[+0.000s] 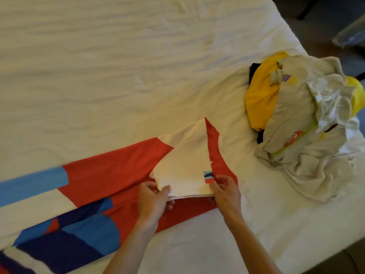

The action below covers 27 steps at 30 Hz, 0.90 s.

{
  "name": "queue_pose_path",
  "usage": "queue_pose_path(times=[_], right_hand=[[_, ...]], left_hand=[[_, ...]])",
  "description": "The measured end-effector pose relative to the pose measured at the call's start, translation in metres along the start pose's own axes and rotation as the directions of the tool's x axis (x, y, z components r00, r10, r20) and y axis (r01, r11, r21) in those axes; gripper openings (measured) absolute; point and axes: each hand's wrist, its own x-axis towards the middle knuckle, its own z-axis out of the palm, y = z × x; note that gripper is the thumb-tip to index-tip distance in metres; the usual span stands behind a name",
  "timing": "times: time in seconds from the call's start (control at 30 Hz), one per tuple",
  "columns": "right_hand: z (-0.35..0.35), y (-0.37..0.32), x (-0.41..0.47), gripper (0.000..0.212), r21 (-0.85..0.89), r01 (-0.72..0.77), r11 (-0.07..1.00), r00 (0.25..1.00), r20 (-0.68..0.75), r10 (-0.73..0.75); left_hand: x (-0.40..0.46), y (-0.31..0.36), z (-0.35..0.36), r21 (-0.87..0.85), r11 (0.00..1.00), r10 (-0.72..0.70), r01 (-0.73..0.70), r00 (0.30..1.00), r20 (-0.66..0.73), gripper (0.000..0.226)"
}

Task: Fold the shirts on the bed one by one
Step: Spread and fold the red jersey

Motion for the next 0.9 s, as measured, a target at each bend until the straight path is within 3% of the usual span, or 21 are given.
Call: queue_pose_path(times=[0.07,0.1,0.13,0.17,0.23,0.27,0.33,0.4,0.43,0.5,0.57,0.63,0.7,0.77,0.9], right_hand=[[-0.005,-0.008,-0.002,0.027,-0.039,-0.041,0.998,0.998,0.053,0.043],[-0.006,-0.014,-0.003,0.029,-0.087,-0.053,0.995,0.993,0.098,0.061],[-0.006,-0.022,-0.004,0.030,-0.126,-0.045,0.991,0.989,0.137,0.062],[-0.006,-0.031,-0.005,0.026,-0.143,-0.022,0.989,0.986,0.161,0.045],[-0.003,-0.050,-0.005,0.025,-0.118,0.031,0.992,0.982,0.189,-0.008],[0.000,-0.060,-0.004,0.028,-0.088,0.041,0.995,0.976,0.218,-0.021],[0.010,-0.078,-0.002,0.033,-0.012,0.037,0.999,0.954,0.297,-0.031],[0.022,-0.092,0.005,0.044,0.047,0.031,0.998,0.935,0.352,-0.046],[0.028,-0.099,0.009,0.058,0.074,0.024,0.997,0.928,0.370,-0.050],[0.039,-0.109,0.018,0.073,0.132,0.032,0.991,0.908,0.410,-0.084],[0.045,-0.113,0.026,0.067,0.172,0.093,0.981,0.891,0.425,-0.159],[0.048,-0.107,0.036,0.048,0.101,0.268,0.958,0.895,0.341,-0.286],[0.049,-0.096,0.048,0.040,-0.136,0.480,0.867,0.865,0.242,-0.440],[0.048,-0.089,0.061,0.050,-0.310,0.577,0.755,0.814,0.294,-0.501],[0.043,-0.086,0.085,0.059,-0.452,0.630,0.631,0.773,0.445,-0.453]], left_hand=[[-0.004,0.001,-0.004,0.084,0.996,-0.044,0.040,0.998,0.052,0.041],[-0.007,0.001,-0.007,0.236,0.972,-0.009,-0.010,0.997,0.079,0.054],[-0.008,0.001,-0.011,0.448,0.884,0.096,-0.133,0.990,0.105,0.073],[-0.009,0.001,-0.016,0.640,0.714,0.247,-0.282,0.958,0.147,0.097],[-0.013,0.004,-0.019,0.766,0.391,0.478,-0.510,0.824,0.304,0.129],[-0.014,0.006,-0.016,0.757,0.299,0.509,-0.581,0.768,0.388,0.131],[-0.011,0.007,-0.005,0.715,0.230,0.495,-0.660,0.712,0.498,0.107],[-0.002,0.010,0.007,0.655,0.289,0.574,-0.698,0.674,0.465,0.052],[0.003,0.013,0.011,0.611,0.383,0.622,-0.693,0.682,0.384,0.021],[0.012,0.022,0.015,0.422,0.682,0.594,-0.597,0.789,0.156,0.023],[0.021,0.024,0.012,0.231,0.832,0.514,-0.504,0.858,0.020,0.018],[0.030,0.022,0.006,0.257,0.857,0.463,-0.446,0.886,-0.007,0.019],[0.035,0.019,0.002,0.310,0.858,0.424,-0.409,0.906,0.023,0.017],[0.039,0.016,0.001,0.329,0.846,0.430,-0.419,0.902,0.041,0.012],[0.036,0.017,0.000,0.319,0.793,0.542,-0.519,0.840,0.020,0.016]])
